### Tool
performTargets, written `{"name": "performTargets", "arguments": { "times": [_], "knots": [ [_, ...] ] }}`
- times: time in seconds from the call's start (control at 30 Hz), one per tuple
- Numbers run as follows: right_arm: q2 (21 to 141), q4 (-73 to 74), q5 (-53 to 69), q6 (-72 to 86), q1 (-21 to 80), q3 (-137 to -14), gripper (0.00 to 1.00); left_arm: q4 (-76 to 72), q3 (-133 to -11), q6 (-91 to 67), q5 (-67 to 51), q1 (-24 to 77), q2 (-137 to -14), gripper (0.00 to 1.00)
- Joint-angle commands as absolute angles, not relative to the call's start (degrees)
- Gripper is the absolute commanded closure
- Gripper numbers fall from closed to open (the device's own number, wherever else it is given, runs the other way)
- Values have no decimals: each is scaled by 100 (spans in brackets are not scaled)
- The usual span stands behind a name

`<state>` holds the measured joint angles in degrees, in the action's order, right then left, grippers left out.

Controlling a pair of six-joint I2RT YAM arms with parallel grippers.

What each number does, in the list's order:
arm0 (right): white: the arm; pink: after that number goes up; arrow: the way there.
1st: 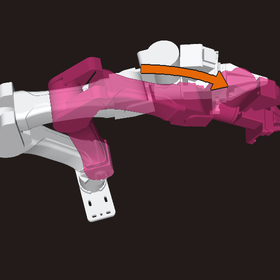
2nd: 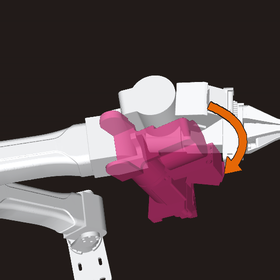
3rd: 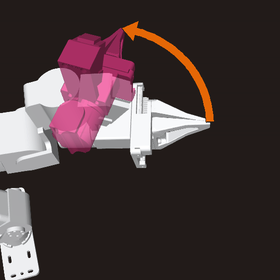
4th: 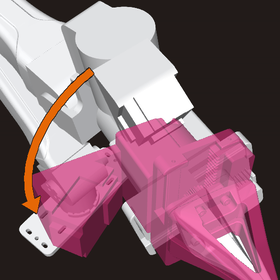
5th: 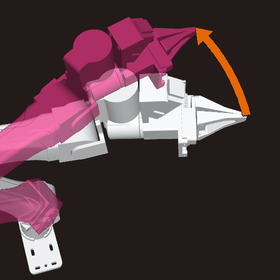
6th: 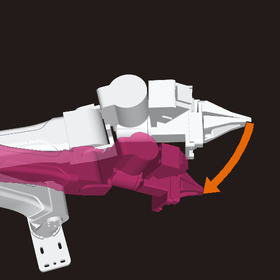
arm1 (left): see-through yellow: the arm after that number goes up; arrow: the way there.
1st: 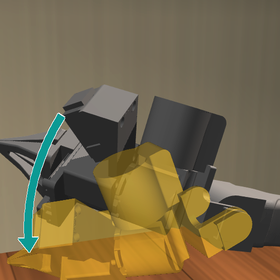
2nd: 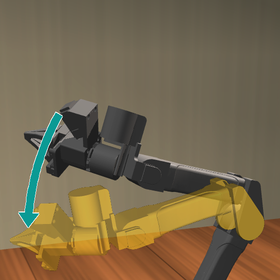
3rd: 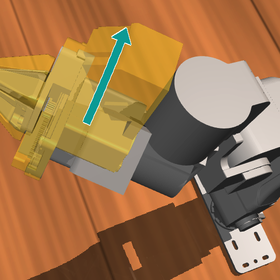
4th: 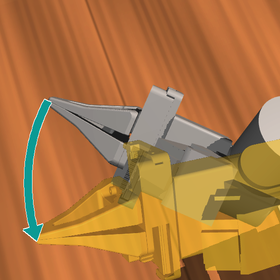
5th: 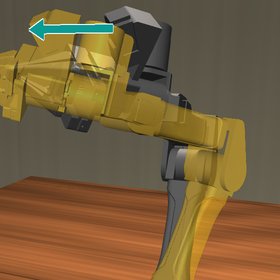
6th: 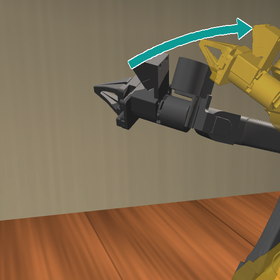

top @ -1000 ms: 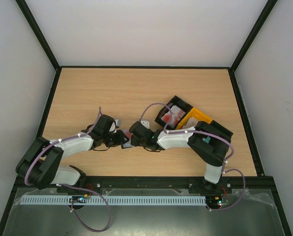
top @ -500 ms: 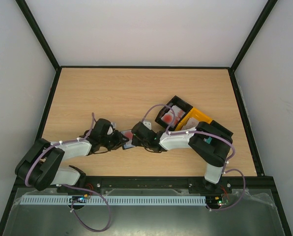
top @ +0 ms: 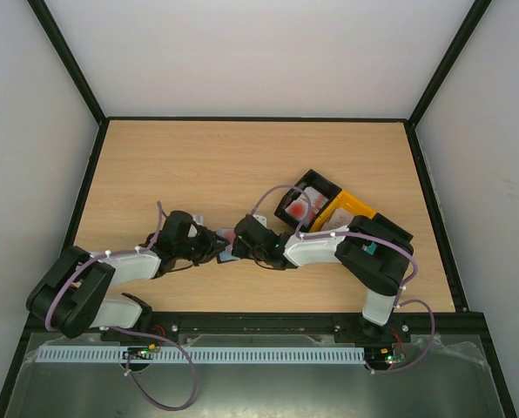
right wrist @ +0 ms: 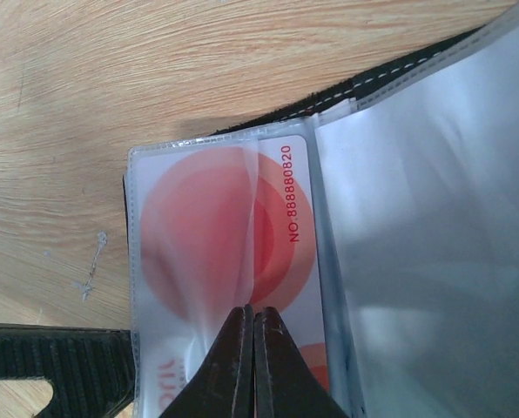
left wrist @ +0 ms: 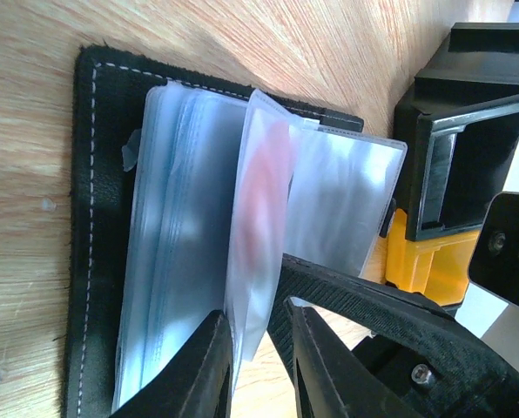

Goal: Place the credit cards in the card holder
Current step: Turn over the card slot in the card holder.

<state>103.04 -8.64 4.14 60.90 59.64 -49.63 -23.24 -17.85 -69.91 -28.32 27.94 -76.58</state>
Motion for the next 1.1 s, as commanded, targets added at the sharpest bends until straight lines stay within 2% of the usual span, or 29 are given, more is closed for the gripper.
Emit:
{"name": "performTargets", "arguments": {
  "times": [0.0, 0.27, 0.43, 0.57, 0.67, 0.87, 1.07],
  "knots": [
    [10370, -515, 876, 6145, 6068, -4749, 98, -2816, -2023, -6677, -3011, 2846, -7608, 79],
    [10356, -437, 705, 6135, 6057, -4722, 98, -2668, -2144, -6223, -3203, 2845, -8070, 80],
    [10328, -457, 687, 6134, 6048, -4716, 98, -2698, -2224, -6128, -3197, 2865, -8150, 86],
    [10249, -405, 586, 6122, 6053, -4719, 98, -2379, -2310, -5867, -2980, 2865, -8092, 97],
    [10087, -163, 308, 6085, 6046, -4756, 97, -2195, -2352, -5700, -2877, 2865, -8069, 97],
    [9619, 692, -523, 6015, 6032, -4873, 83, -1644, -2539, -5334, -2775, 2865, -7999, 98],
    [9037, 1369, -1395, 6027, 5973, -4872, 77, -286, -3051, -4663, -2369, 2865, -7819, 98]
  ]
}}
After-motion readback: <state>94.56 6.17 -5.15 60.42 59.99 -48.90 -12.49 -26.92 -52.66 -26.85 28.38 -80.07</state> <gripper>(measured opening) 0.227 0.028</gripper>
